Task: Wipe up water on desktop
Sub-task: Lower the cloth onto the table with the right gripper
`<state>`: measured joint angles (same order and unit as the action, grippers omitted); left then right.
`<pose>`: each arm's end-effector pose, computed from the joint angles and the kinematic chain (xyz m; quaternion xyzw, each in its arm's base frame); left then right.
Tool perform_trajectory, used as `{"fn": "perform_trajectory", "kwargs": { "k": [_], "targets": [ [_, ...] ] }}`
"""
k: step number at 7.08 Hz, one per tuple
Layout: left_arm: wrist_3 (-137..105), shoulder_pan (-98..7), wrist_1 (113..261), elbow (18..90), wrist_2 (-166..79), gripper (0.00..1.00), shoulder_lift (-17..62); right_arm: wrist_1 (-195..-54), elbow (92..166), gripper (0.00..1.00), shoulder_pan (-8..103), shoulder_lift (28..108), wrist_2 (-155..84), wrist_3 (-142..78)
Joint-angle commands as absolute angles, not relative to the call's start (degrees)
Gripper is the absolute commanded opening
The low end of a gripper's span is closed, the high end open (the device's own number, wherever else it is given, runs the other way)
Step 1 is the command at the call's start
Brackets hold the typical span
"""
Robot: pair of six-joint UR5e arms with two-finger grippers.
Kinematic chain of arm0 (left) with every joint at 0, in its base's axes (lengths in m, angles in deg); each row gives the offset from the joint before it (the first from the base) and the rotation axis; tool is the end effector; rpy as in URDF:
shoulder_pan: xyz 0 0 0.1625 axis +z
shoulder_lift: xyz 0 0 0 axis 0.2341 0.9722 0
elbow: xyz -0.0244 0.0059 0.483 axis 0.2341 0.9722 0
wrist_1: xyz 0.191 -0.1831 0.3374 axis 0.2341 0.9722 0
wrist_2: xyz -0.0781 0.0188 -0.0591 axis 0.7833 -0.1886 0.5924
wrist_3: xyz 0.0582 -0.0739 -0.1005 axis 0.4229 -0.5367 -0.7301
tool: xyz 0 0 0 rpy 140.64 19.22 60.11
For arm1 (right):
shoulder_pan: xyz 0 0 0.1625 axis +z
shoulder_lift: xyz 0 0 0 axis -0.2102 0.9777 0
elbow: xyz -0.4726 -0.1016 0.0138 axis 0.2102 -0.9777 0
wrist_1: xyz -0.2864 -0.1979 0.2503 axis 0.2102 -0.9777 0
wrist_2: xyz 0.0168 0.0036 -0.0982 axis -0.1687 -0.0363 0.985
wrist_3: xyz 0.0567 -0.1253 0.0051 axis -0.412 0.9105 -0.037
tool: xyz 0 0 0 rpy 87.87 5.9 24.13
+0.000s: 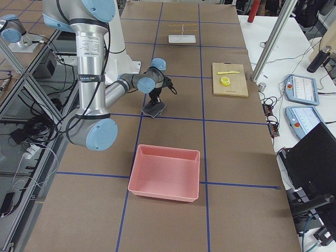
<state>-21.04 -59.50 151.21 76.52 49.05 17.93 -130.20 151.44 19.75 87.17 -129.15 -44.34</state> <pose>0.0988 -0.5888 0.4365 0.1711 0.2695 0.0281 0.9473 -0.4094 -0.3387 0.5111 0.0546 -0.3562 -0.3015 0.8827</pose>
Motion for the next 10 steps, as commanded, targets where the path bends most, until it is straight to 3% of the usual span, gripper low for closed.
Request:
{"fn": "perform_trajectory", "kwargs": {
  "k": [1,3,5,8,10],
  "targets": [
    [-21.1,-59.4,151.2,76.6,49.2,0.98,18.3,-130.4,145.0,0.0,29.1,87.0,-131.6,-33.4],
    [-21.1,-59.3,151.2,76.5,49.3,0.98,18.4,-130.4,138.3,0.0,37.3,86.0,-133.1,-22.3],
    [-21.1,-59.2,151.2,76.4,49.3,0.98,18.4,-130.9,129.6,0.0,44.9,80.0,-136.8,-15.2],
    [-21.1,-59.2,151.2,75.8,49.3,0.98,18.4,-130.8,129.0,0.0,43.6,76.8,-138.3,-16.2],
    [-21.0,-59.3,151.2,75.0,49.2,0.98,18.3,-129.9,132.4,0.0,38.5,76.5,-141.3,-27.1]
  ]
}}
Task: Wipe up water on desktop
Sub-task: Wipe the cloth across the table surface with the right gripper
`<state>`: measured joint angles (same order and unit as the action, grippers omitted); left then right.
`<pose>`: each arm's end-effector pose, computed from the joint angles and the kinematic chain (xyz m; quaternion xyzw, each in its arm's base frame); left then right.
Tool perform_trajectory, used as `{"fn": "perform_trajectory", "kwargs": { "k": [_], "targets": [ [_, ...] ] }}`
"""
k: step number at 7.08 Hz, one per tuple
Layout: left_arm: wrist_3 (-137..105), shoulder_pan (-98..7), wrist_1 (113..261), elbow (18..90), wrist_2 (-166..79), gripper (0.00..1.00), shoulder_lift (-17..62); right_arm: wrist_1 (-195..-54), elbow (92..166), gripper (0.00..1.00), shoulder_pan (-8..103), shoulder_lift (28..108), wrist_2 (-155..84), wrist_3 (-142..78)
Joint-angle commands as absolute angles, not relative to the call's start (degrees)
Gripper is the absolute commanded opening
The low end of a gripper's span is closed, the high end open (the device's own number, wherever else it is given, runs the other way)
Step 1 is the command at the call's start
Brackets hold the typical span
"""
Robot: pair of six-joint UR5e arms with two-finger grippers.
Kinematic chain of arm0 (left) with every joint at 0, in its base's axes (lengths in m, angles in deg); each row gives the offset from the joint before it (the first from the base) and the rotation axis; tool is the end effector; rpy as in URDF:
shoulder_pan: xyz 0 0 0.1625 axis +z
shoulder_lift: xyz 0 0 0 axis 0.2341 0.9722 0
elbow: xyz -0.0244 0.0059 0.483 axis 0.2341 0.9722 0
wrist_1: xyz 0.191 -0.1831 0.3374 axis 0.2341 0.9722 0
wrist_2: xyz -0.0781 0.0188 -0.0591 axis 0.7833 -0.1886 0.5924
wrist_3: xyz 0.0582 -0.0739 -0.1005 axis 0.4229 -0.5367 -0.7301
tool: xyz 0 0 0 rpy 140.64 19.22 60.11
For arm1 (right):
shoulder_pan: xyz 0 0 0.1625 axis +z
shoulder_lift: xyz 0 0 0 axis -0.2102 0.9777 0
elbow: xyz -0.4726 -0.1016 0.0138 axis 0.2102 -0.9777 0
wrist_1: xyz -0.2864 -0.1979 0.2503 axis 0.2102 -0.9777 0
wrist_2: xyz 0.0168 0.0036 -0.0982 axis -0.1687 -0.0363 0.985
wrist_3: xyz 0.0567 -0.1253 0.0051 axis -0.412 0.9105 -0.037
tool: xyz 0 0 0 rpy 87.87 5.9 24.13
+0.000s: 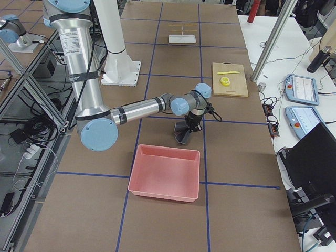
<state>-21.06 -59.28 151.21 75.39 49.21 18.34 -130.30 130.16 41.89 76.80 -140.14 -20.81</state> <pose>0.1031 -0.5937 0.4413 0.1643 0.2695 0.0288 0.9484 -0.3269 -0.5338 0.5889 0.0651 -0.3631 -0.3083 0.8769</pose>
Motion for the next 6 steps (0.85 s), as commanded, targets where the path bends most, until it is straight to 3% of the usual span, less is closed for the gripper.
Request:
{"fn": "perform_trajectory", "kwargs": {
  "k": [1,6],
  "targets": [
    [-20.9,-59.3,151.2,74.6,49.2,0.98,18.3,-129.9,134.9,0.0,35.8,76.5,-141.2,-31.6],
    [-21.0,-59.4,153.2,73.9,49.0,0.98,18.4,-129.8,146.8,0.0,22.0,77.3,-137.4,-52.2]
  ]
}}
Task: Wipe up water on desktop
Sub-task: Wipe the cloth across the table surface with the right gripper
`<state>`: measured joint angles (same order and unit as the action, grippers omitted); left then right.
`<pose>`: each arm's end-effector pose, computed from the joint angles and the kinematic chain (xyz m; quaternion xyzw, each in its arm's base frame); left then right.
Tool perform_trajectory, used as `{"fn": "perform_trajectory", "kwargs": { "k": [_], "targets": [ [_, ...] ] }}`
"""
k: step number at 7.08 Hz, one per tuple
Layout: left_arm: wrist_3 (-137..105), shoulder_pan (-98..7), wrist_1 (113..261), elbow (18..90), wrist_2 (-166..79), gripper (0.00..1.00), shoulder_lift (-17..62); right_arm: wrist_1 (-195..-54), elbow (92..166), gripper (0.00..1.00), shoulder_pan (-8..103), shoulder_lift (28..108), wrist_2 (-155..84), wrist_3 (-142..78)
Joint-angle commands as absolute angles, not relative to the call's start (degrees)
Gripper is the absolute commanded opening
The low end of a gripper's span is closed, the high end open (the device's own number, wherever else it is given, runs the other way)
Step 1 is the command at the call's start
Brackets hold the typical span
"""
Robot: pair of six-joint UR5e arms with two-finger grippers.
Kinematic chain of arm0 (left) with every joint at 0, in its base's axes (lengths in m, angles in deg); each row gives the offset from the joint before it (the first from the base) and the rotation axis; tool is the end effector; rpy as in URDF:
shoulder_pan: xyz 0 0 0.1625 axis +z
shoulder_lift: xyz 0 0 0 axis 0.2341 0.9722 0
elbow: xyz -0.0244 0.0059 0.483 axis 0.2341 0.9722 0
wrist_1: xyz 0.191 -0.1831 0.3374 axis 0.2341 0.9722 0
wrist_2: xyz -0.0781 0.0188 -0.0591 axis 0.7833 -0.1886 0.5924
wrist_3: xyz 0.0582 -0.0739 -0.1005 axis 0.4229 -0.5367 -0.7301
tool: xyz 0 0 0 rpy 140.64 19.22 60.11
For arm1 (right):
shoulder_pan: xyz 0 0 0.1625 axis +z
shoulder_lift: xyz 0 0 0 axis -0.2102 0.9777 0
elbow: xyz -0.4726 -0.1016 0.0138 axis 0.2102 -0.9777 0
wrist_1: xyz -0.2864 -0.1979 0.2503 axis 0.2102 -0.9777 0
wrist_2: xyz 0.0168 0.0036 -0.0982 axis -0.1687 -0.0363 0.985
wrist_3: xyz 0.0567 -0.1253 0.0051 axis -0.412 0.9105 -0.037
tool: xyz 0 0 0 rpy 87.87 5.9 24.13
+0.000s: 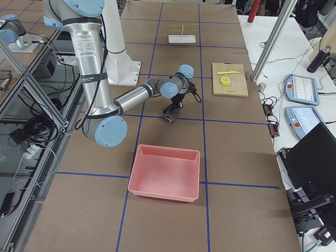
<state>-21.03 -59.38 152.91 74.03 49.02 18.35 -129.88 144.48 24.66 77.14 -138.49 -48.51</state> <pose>0.1035 -0.6001 0.4482 0.1680 0.2686 0.0284 0.9481 -0.4458 -0.3986 0.4643 0.0224 -0.4225 -0.2566 0.8690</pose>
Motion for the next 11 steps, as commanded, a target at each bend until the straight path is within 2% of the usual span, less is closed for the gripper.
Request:
{"fn": "perform_trajectory", "kwargs": {
  "k": [1,5,9,11],
  "targets": [
    [-21.1,-59.3,153.2,73.8,49.0,0.98,18.4,-129.9,146.1,0.0,21.8,77.1,-136.8,-51.8],
    [-21.2,-59.3,153.2,74.1,49.0,0.98,18.9,-130.1,137.1,0.0,31.3,76.0,-137.5,-38.7],
    [-21.2,-59.2,153.2,73.7,49.1,0.98,19.0,-130.2,123.2,0.0,42.9,69.2,-139.3,-26.0],
    [-21.2,-59.2,153.2,73.6,49.0,0.98,18.9,-130.2,122.9,0.0,48.0,68.9,-141.1,-25.0]
  ]
}}
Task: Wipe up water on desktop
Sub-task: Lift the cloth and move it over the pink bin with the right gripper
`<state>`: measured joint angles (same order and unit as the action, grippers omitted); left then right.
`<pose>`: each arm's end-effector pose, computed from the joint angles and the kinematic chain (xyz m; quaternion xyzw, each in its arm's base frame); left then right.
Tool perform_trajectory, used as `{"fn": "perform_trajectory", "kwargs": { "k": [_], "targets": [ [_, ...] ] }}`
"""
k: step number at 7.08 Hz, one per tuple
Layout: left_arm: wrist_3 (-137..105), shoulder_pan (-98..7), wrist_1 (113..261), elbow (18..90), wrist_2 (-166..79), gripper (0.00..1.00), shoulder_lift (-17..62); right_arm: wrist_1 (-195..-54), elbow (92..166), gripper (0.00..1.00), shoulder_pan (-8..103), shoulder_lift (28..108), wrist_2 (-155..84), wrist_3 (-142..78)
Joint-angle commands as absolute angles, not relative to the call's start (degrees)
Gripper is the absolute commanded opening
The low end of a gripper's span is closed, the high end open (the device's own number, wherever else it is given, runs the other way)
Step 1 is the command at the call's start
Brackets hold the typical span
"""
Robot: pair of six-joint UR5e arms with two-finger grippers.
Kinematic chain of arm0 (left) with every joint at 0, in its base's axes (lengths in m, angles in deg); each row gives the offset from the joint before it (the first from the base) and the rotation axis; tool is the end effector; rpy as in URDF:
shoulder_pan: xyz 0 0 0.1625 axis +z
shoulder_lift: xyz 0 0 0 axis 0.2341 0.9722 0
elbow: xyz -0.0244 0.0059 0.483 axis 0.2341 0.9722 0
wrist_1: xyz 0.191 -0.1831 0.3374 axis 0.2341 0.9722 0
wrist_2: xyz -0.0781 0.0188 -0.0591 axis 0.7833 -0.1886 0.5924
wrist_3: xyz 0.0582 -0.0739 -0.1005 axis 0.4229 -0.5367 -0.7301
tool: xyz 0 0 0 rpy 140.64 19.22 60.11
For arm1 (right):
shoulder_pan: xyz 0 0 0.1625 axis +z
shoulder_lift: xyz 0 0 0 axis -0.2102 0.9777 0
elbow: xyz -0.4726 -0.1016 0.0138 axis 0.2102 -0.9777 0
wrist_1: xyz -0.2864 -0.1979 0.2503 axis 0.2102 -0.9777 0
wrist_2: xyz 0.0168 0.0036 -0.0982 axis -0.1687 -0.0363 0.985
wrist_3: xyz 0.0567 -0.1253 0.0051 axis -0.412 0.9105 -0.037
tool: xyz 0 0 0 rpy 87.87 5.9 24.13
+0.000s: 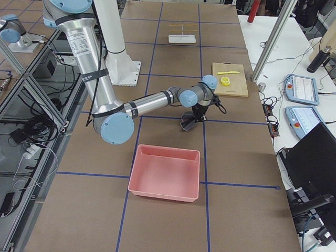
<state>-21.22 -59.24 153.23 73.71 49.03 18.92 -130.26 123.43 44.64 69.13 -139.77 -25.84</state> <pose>0.1063 -0.6038 0.4440 0.1718 0.2704 0.0291 0.9468 -0.3342 -0.6009 0.5634 0.0668 -0.3640 -0.2500 0.8947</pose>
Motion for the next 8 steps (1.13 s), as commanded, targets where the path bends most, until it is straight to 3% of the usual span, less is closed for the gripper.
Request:
{"fn": "perform_trajectory", "kwargs": {
  "k": [1,3,6,8],
  "targets": [
    [-21.1,-59.2,153.3,73.1,49.0,0.98,18.8,-130.2,123.5,0.0,51.3,68.9,-144.5,-25.0],
    [-20.8,-59.5,153.3,72.8,49.0,0.98,18.4,-131.0,125.5,0.0,57.5,70.3,-147.5,-25.0],
    [-17.6,-64.4,152.6,73.0,49.6,0.98,13.6,-141.7,141.8,0.0,63.2,78.5,-148.1,-25.0],
    [-3.7,-71.7,152.8,69.7,57.2,0.98,7.5,-144.2,147.8,0.0,66.7,84.5,-148.1,-24.8]
  ]
}}
